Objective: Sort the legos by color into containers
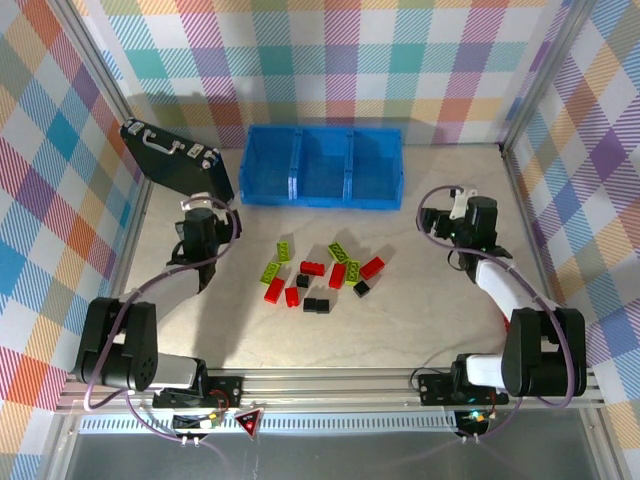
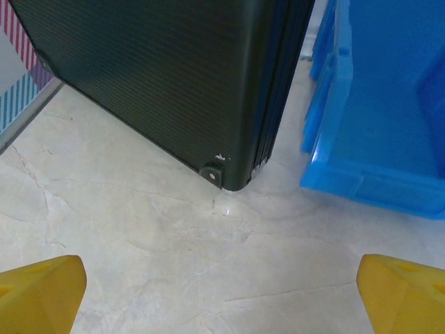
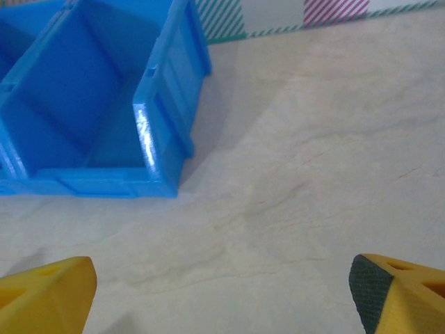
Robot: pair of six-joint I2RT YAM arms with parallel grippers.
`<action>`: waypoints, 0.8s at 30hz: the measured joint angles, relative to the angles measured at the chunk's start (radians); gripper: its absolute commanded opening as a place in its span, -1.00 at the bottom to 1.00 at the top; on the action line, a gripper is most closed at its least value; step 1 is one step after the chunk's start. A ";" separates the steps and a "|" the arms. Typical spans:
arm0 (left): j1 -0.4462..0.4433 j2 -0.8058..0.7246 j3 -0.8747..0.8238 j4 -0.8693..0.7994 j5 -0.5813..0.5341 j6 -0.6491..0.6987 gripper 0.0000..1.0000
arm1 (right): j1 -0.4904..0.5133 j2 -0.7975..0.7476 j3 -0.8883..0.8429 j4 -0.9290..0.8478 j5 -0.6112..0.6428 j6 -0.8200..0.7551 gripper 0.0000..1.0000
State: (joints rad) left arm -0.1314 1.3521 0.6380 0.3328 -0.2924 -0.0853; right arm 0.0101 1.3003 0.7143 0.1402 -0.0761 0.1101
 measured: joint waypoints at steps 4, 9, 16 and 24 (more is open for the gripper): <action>-0.005 -0.042 0.106 -0.217 0.034 -0.079 0.86 | 0.028 0.000 0.089 -0.204 -0.034 0.052 0.74; -0.021 -0.061 0.223 -0.435 0.104 -0.134 0.92 | 0.117 0.015 0.192 -0.449 -0.073 0.101 0.60; -0.025 -0.119 0.325 -0.701 0.204 -0.117 0.98 | 0.290 0.067 0.296 -0.678 -0.047 0.228 0.68; -0.025 -0.148 0.441 -0.868 0.257 -0.013 0.99 | 0.480 0.094 0.306 -0.767 0.100 0.581 0.53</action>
State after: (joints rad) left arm -0.1566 1.2037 1.0794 -0.5350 -0.0353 -0.0978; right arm 0.4904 1.3945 1.0199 -0.6266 0.0238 0.6907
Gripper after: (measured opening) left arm 0.996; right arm 0.801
